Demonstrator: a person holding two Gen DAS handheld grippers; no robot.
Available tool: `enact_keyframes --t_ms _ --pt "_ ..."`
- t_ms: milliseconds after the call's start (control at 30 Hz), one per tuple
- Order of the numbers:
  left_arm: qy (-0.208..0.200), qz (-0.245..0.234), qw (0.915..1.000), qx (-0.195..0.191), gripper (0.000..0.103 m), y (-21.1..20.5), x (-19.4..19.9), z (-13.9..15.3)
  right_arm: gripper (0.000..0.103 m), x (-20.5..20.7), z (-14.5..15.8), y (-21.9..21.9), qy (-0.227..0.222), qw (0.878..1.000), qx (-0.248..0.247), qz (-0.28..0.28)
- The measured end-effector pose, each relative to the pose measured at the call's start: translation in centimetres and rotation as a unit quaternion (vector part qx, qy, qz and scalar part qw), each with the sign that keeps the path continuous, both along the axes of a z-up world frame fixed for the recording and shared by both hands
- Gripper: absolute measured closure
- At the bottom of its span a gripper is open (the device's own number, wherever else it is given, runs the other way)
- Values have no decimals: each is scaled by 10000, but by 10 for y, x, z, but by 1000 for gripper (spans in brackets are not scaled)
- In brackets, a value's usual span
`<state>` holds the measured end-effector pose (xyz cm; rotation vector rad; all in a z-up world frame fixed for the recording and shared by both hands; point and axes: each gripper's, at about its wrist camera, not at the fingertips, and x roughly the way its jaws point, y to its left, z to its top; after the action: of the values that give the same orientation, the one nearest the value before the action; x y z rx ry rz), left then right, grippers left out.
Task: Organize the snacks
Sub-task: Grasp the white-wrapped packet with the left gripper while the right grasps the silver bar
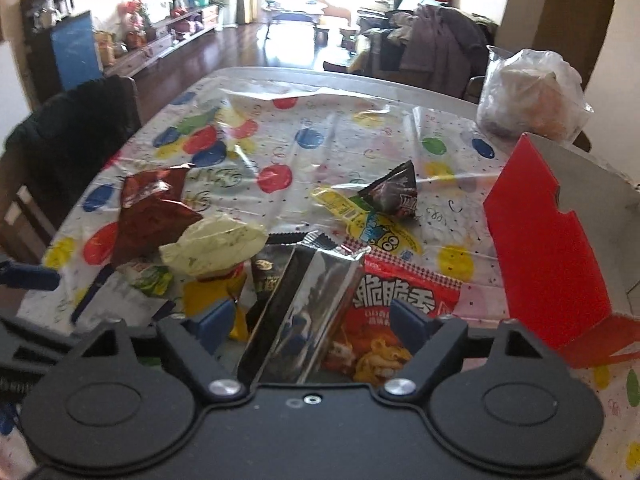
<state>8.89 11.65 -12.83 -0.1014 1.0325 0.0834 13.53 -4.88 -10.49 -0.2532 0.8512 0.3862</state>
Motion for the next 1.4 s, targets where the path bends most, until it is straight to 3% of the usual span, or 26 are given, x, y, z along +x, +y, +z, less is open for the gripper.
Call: enact_keyframes --t_ms 367,567,767,1067,1400 --pt "205 -50 9998 29 11 4 16 -20 33 3 -12 25 -196 9986 -482 40" --pt "235 -19 9997 24 17 4 19 -25 47 4 -15 23 -142 9987 -491 74" --pt "174 -4 9998 107 29 0 17 -23 52 4 -14 18 -166 9990 -380 143" --pt "66 181 9998 -65 46 3 13 -19 57 1 -10 7 -142 9997 -128 167" --pt "20 395 9992 -58 47 4 3 -16 62 -5 0 -9 -160 9997 149 121"
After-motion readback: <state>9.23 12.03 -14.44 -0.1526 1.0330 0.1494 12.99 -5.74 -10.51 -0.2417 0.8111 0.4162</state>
